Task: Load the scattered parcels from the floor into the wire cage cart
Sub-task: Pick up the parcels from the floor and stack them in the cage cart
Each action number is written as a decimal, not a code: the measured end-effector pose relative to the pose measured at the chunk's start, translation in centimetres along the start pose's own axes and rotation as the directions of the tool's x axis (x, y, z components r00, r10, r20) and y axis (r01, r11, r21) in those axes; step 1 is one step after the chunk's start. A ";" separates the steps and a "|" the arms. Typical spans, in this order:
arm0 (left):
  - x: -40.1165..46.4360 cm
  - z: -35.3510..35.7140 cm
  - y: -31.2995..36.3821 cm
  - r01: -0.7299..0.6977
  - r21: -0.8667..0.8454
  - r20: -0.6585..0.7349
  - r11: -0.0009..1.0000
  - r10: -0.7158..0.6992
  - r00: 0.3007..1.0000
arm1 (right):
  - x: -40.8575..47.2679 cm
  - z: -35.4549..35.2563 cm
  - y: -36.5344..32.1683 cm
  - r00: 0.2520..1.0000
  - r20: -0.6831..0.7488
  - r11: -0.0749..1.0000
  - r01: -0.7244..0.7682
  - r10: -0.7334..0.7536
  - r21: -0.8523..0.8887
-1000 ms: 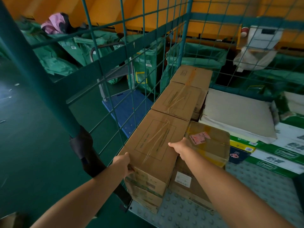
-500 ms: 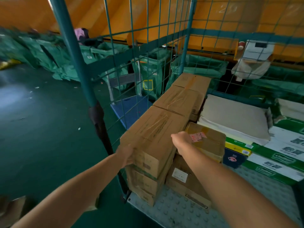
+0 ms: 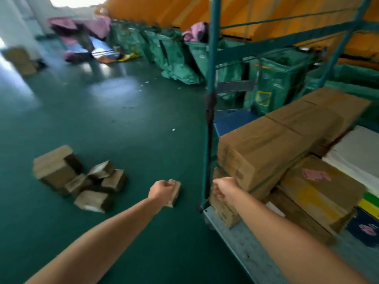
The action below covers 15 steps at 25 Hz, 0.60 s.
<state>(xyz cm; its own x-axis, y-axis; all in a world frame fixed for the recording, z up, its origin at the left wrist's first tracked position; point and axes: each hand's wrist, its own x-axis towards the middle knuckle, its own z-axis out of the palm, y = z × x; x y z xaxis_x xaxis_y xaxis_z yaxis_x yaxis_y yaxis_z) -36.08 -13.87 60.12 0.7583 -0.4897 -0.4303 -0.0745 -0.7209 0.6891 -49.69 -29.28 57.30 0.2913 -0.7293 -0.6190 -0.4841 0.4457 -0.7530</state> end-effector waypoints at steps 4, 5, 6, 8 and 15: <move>0.6 -6.3 -7.5 0.123 -0.047 -0.059 0.991 -0.126 0.990 | -1.2 8.9 -0.9 0.996 0.087 0.991 0.006 0.005 -0.130; 0.9 -7.8 -9.2 0.152 -0.061 -0.062 0.986 -0.156 0.986 | -1.4 11.0 -1.0 0.996 0.092 0.987 0.011 0.004 -0.160; 1.1 -9.5 -11.3 0.188 -0.088 -0.070 0.978 -0.194 0.978 | -1.8 13.5 -1.1 0.994 0.106 0.980 0.016 0.005 -0.197; 2.1 -12.8 -15.5 0.244 -0.147 -0.084 0.958 -0.258 0.962 | -2.3 18.9 -1.3 0.991 0.132 0.967 0.018 0.016 -0.253; 8.9 -18.2 -22.1 0.345 -0.223 -0.024 0.912 -0.359 0.933 | 0.5 29.4 -1.3 0.988 0.109 0.930 -0.063 0.110 -0.361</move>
<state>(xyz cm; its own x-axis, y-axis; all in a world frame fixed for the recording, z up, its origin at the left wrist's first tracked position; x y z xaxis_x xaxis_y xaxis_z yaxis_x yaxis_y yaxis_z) -15.86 6.64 51.68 0.7500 -0.1859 -0.6348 0.3385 -0.7167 0.6098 -24.65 -14.96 51.45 0.3245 -0.6152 -0.7185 -0.7670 0.2734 -0.5805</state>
